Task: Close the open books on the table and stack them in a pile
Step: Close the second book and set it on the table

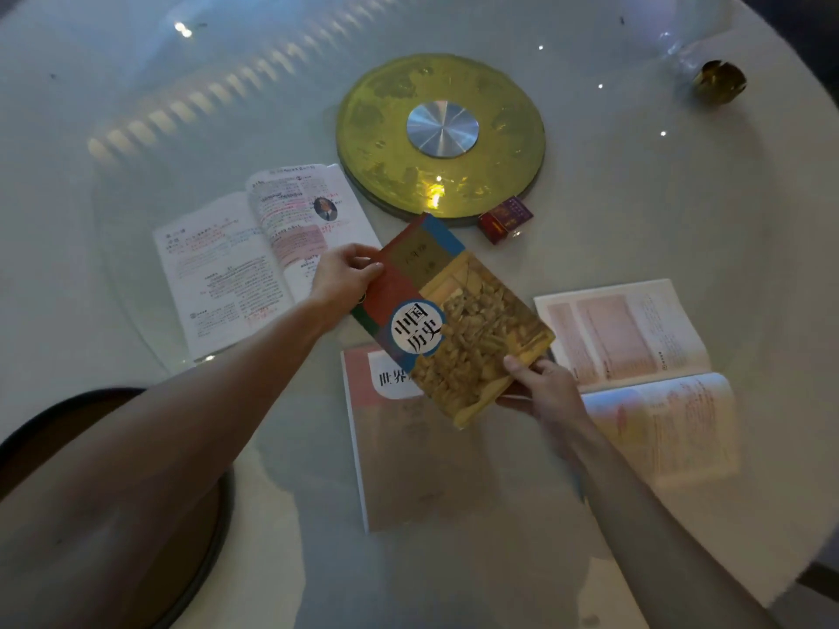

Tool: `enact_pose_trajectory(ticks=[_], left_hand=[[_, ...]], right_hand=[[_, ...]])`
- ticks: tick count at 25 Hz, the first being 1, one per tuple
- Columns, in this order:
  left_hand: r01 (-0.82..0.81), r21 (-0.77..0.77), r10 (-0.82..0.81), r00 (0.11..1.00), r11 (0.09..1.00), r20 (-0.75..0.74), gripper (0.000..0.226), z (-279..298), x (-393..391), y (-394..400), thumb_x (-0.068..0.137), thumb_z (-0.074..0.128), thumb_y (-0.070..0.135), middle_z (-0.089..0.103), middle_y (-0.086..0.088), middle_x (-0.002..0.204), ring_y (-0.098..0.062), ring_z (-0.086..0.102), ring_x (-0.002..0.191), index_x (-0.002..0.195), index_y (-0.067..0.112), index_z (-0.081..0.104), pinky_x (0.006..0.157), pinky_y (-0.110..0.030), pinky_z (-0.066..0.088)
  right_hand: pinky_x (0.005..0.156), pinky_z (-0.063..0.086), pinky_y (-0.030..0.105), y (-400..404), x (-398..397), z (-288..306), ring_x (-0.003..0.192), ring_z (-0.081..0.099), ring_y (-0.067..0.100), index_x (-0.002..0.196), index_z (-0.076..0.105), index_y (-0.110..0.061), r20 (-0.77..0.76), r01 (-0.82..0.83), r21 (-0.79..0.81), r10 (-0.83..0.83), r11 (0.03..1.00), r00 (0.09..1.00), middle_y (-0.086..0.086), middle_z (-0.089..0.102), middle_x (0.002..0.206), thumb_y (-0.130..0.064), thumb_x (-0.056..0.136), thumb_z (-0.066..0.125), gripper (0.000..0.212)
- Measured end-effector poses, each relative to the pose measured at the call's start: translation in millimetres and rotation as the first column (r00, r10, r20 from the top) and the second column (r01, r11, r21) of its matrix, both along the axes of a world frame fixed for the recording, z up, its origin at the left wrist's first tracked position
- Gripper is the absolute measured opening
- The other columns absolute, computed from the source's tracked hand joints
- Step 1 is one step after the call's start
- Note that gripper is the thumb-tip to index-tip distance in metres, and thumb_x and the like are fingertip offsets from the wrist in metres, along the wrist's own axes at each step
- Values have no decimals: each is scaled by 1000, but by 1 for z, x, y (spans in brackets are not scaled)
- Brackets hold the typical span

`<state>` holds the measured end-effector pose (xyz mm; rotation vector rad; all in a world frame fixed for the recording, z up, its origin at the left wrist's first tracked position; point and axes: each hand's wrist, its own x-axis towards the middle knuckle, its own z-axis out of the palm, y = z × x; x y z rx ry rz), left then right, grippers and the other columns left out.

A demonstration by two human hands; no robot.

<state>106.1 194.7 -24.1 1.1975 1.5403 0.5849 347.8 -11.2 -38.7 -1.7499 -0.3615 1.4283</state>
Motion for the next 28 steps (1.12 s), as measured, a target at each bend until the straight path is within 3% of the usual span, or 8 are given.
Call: enact_pose_trajectory(ticks=[3, 5, 9, 15, 21, 24, 26, 28], left_hand=[[118, 74, -106, 984, 990, -145, 26, -6, -9, -22, 92, 68, 19, 75, -3, 110, -17, 70, 96, 117, 17, 74, 81, -31, 59], [232, 106, -200, 948, 967, -248, 27, -9, -12, -37, 93, 65, 20, 74, -1, 114, -17, 68, 102, 119, 19, 74, 91, -36, 56], [421, 122, -339, 844, 899, -416, 29, -24, -14, -66, 94, 61, 22, 73, -1, 120, -20, 66, 107, 121, 22, 72, 95, -42, 54], [517, 107, -428, 793, 849, -433, 30, -43, -15, -91, 98, 56, 16, 68, -5, 122, -23, 62, 110, 125, 15, 69, 93, -37, 51], [575, 55, -472, 719, 817, -510, 30, -61, -21, -94, 93, 63, 21, 62, -4, 114, -26, 59, 108, 123, 16, 68, 98, -46, 48], [592, 82, -450, 688, 802, -569, 39, -58, -21, -101, 95, 61, 27, 61, -3, 124, -27, 56, 119, 132, 20, 61, 106, -49, 38], [527, 111, -378, 725, 842, -575, 47, -51, -24, -112, 95, 61, 31, 58, -2, 136, -26, 52, 127, 140, 21, 54, 110, -48, 35], [298, 140, -208, 869, 944, -449, 51, -43, -32, -124, 94, 62, 32, 57, -5, 138, -25, 55, 124, 142, 18, 52, 106, -46, 45]], right_hand=[[67, 65, 40, -42, -38, -6, 85, 78, 30, 109, 70, -4, -72, 102, -60, -107, 993, 992, 17, 80, 103, -15, 93, 72, 18], [62, 65, 36, -67, -61, -8, 77, 78, 28, 107, 71, -1, -139, 147, -123, -164, 981, 977, 15, 80, 97, -10, 95, 69, 16], [52, 63, 32, -113, -99, -20, 60, 74, 23, 101, 70, 4, -172, 181, -266, -231, 947, 958, 16, 77, 88, -7, 96, 67, 12], [52, 63, 31, -144, -123, -28, 63, 67, 24, 88, 64, 4, -91, 209, -352, -256, 912, 962, 19, 66, 77, -1, 98, 62, 11], [46, 59, 30, -148, -139, -41, 45, 60, 18, 77, 63, 1, -51, 142, -380, -175, 914, 983, 18, 63, 70, -11, 101, 62, 27], [44, 49, 28, -150, -138, -39, 38, 50, 16, 77, 61, -6, -50, 85, -390, -114, 917, 992, 11, 56, 61, -22, 101, 63, 29], [45, 39, 24, -149, -134, -30, 36, 41, 18, 69, 56, -12, 57, 47, -418, -25, 907, 998, 4, 51, 52, -32, 98, 66, 36], [48, 36, 27, -137, -121, -17, 44, 48, 22, 59, 51, -16, 360, 49, -401, 108, 915, 927, 1, 52, 51, -41, 93, 66, 45]])
